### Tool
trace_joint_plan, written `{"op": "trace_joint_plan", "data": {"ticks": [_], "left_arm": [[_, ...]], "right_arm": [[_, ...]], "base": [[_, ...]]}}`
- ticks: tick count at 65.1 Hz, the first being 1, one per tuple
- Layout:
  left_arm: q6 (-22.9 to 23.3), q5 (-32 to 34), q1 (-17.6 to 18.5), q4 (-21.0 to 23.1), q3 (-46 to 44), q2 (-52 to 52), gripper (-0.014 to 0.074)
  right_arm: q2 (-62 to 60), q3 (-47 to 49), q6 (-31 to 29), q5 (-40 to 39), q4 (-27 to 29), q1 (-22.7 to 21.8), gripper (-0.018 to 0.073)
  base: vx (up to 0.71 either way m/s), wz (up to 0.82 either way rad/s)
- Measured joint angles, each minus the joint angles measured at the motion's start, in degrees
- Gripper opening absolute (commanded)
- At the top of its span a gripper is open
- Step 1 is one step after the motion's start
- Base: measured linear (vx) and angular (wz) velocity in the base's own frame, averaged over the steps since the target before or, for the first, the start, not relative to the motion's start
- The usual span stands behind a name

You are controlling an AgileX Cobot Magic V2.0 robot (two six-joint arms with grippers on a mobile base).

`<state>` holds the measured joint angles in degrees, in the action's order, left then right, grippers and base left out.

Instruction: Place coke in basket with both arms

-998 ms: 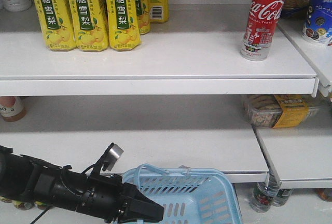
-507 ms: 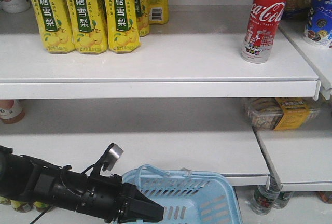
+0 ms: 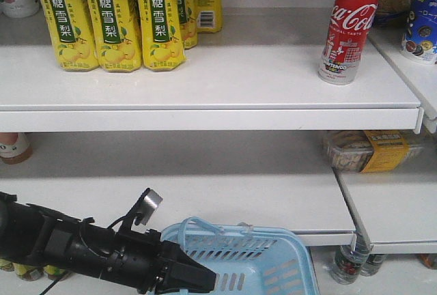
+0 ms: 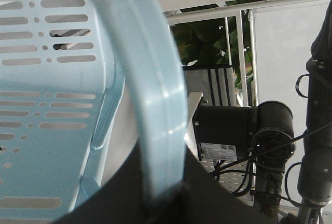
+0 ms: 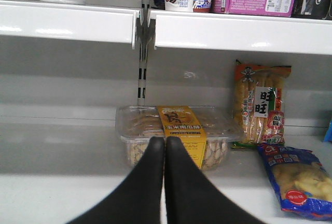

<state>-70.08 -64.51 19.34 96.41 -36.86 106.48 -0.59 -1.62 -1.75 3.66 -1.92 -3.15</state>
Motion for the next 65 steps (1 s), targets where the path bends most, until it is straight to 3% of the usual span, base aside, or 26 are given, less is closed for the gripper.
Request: {"op": "trace_joint_plan", "data": {"ticks": [65], "left_arm": [[0.00, 0.00, 0.00, 0.00, 0.00, 0.00, -0.0006]], "right_arm": [[0.00, 0.00, 0.00, 0.00, 0.00, 0.00, -0.0009]], "base": [[0.00, 0.00]]}}
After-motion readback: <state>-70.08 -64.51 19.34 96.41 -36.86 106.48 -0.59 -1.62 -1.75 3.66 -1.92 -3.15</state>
